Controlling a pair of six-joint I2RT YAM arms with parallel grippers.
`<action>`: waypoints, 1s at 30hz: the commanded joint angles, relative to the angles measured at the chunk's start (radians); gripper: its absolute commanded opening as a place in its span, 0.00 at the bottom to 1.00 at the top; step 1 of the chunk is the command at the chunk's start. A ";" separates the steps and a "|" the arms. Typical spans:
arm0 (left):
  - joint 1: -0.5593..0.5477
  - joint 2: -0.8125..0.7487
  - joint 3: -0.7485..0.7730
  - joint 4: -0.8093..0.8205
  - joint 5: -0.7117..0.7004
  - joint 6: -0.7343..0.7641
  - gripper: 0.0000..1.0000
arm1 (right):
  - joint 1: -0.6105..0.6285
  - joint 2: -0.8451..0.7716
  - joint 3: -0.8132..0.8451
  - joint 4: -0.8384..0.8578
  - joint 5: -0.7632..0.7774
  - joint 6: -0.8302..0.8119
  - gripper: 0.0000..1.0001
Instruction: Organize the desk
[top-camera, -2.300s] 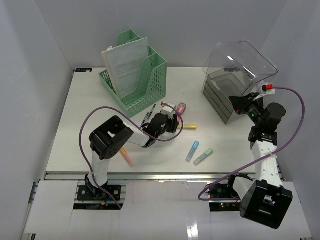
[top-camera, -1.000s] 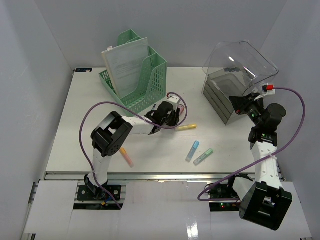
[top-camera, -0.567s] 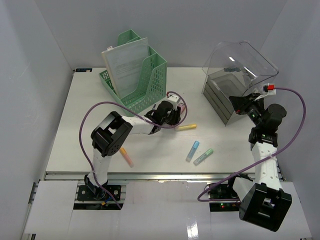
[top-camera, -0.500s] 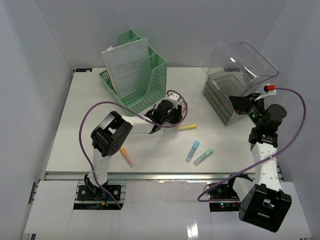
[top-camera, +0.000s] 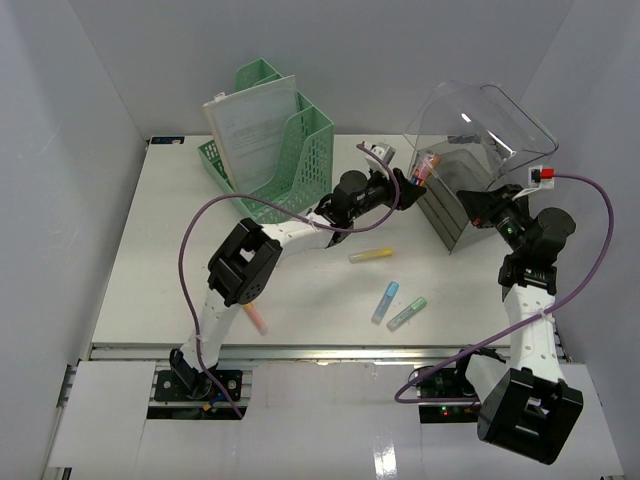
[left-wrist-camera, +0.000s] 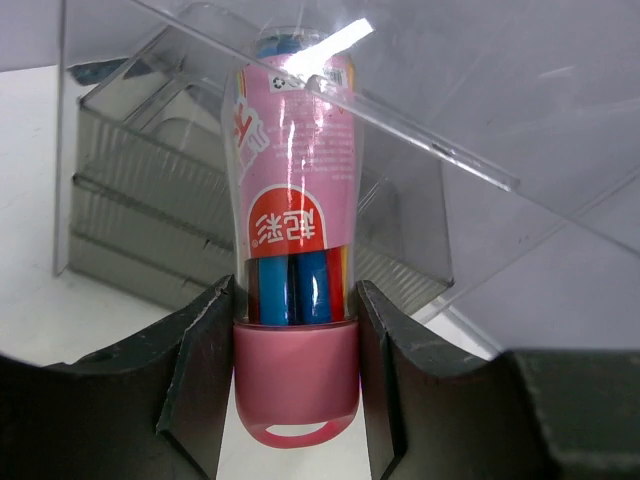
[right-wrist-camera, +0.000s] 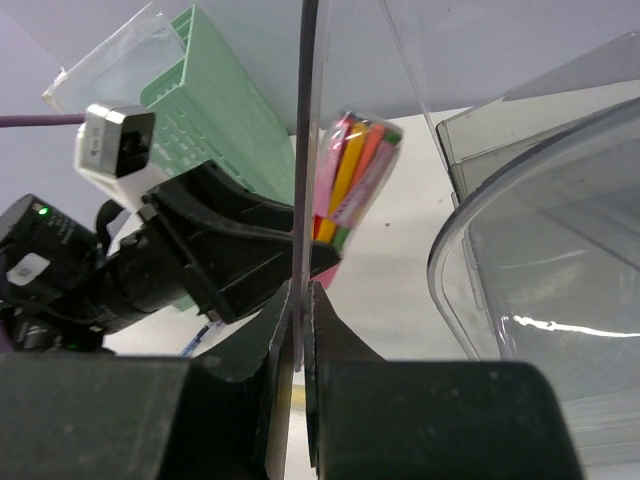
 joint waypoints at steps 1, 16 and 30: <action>-0.001 0.069 0.114 0.087 0.072 -0.174 0.00 | -0.012 -0.014 0.072 0.103 -0.045 0.027 0.08; -0.012 0.234 0.316 0.222 0.005 -0.552 0.00 | -0.019 -0.016 0.084 0.103 -0.072 0.057 0.08; -0.012 0.342 0.492 0.143 -0.142 -0.660 0.04 | -0.029 -0.035 0.096 0.101 -0.089 0.090 0.08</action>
